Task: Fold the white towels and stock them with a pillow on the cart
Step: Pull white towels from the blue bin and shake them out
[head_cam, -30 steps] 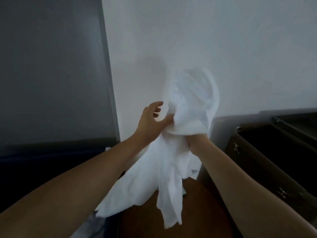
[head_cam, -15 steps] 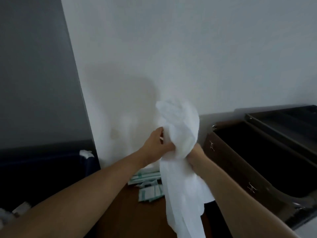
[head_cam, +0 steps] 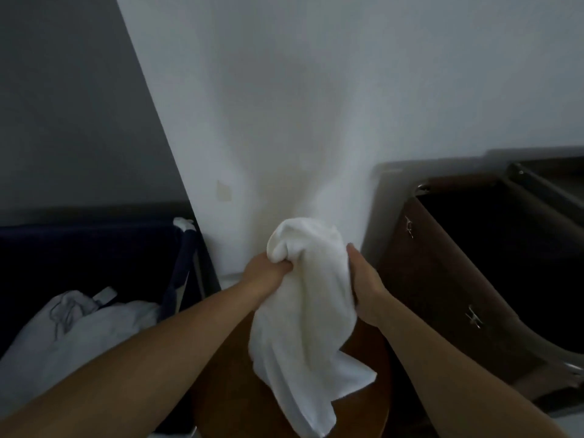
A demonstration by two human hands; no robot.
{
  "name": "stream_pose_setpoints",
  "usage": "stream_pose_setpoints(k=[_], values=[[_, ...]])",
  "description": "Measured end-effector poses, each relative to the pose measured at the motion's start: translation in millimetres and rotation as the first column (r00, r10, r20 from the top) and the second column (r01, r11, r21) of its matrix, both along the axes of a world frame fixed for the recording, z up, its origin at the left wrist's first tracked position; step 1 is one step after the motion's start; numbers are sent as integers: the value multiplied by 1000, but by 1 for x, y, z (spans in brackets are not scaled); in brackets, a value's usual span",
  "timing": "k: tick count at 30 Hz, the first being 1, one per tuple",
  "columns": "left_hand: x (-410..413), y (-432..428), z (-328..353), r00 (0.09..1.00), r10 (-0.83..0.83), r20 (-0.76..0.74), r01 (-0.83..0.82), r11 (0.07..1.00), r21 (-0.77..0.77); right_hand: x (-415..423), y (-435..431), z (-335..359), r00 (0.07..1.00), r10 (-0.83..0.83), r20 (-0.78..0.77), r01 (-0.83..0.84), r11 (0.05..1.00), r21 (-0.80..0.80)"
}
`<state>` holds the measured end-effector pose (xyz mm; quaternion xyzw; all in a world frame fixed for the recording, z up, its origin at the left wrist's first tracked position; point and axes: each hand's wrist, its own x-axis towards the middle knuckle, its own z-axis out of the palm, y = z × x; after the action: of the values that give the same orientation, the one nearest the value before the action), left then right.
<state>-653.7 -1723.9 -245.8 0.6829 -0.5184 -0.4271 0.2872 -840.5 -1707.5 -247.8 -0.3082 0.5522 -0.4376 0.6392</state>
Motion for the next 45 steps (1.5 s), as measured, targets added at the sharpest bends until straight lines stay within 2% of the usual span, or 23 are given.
stream_pose_setpoints(k=[1,2,3,5,6,10,12,14,16,18,21,24,26,30,32,34,36,37,41,45], values=[[2,-1,-2,1000,5,19,-6,1000,22,0,3,2,997,42,63,-41,999,-21],[4,-2,-2,999,-8,50,6,1000,22,2,5,1,994,90,61,-86,995,-55],[6,-4,0,996,-26,88,25,1000,9,4,6,-2,991,135,-21,-136,987,-90],[12,-9,7,987,-61,150,70,996,-55,13,9,-5,906,166,-390,-250,952,-175],[16,-10,11,982,-75,175,91,992,-88,17,7,-10,860,104,-499,-242,945,-221],[45,-10,23,955,-179,235,209,972,-109,21,-6,10,882,-201,-425,36,931,-364],[66,-9,25,924,-261,280,281,959,-36,21,-12,29,897,-223,-381,53,911,-410],[83,-9,25,891,-330,313,339,940,25,20,-16,45,907,-226,-355,40,886,-463],[93,-7,31,880,-388,273,396,918,29,22,-20,56,865,-257,-431,-9,851,-525],[92,-7,42,886,-432,168,444,895,-43,26,-23,69,838,-271,-474,-40,836,-547],[78,-8,56,892,-451,24,445,867,-225,36,-22,86,799,-119,-589,-204,868,-453],[63,-8,63,912,-409,-23,382,869,-314,51,-15,84,696,108,-710,-432,853,-294],[60,-10,65,932,-362,-3,340,879,-335,53,-11,79,662,156,-734,-476,843,-250],[73,-19,60,950,-279,141,309,900,-308,42,-14,79,788,-34,-615,-296,855,-427],[76,-23,58,975,-173,138,209,926,-314,39,-14,81,796,0,-605,-338,829,-445],[73,-23,59,992,-109,70,126,934,-333,43,-14,78,719,97,-689,-478,788,-388],[66,-21,63,992,-112,52,123,924,-361,53,-13,76,628,131,-767,-565,754,-334],[62,-19,65,990,-124,63,139,912,-386,57,-13,75,614,107,-782,-572,743,-347],[58,-16,71,987,-121,104,157,864,-478,65,-14,73,676,-44,-736,-493,716,-495],[68,-20,69,977,-83,198,172,855,-490,61,-20,78,693,-257,-674,-387,655,-649]])
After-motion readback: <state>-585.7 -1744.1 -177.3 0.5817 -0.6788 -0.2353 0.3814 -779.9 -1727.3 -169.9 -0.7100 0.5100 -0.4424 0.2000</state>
